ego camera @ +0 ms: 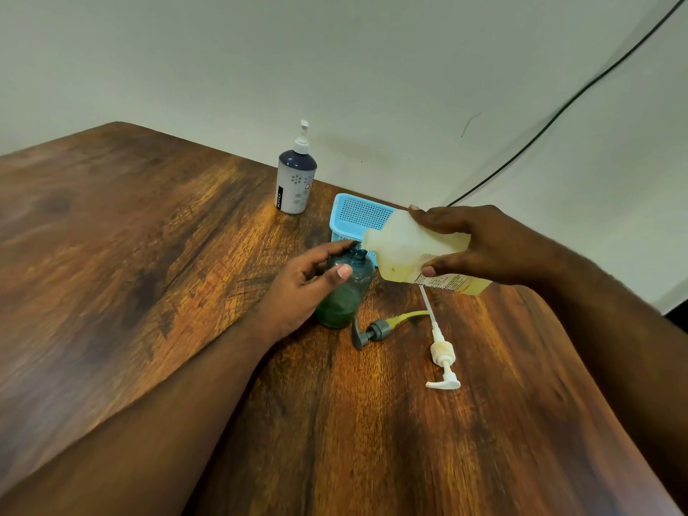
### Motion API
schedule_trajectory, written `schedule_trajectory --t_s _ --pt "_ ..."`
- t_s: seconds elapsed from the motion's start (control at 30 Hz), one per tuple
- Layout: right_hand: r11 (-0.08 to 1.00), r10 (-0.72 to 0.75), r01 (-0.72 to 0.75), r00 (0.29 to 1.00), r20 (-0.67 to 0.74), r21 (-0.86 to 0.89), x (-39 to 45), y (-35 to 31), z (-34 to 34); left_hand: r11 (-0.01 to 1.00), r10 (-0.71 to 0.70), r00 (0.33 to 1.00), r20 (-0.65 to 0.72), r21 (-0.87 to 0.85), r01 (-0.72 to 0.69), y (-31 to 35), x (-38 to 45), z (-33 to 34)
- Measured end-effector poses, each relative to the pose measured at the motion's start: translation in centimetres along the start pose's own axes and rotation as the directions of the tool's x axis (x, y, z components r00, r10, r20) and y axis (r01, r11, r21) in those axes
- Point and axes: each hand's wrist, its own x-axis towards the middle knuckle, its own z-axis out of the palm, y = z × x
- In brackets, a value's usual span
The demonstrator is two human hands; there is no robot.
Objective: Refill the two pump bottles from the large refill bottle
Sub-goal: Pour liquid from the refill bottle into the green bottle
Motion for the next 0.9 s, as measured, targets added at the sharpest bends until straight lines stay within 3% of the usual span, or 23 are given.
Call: schedule_trajectory --t_s 0.9 --pt "1.0 -0.008 0.008 1.0 -0.002 0.007 0.22 0.6 0.15 1.0 -0.009 1.0 0.002 -0.029 0.009 -0.11 0.04 0.01"
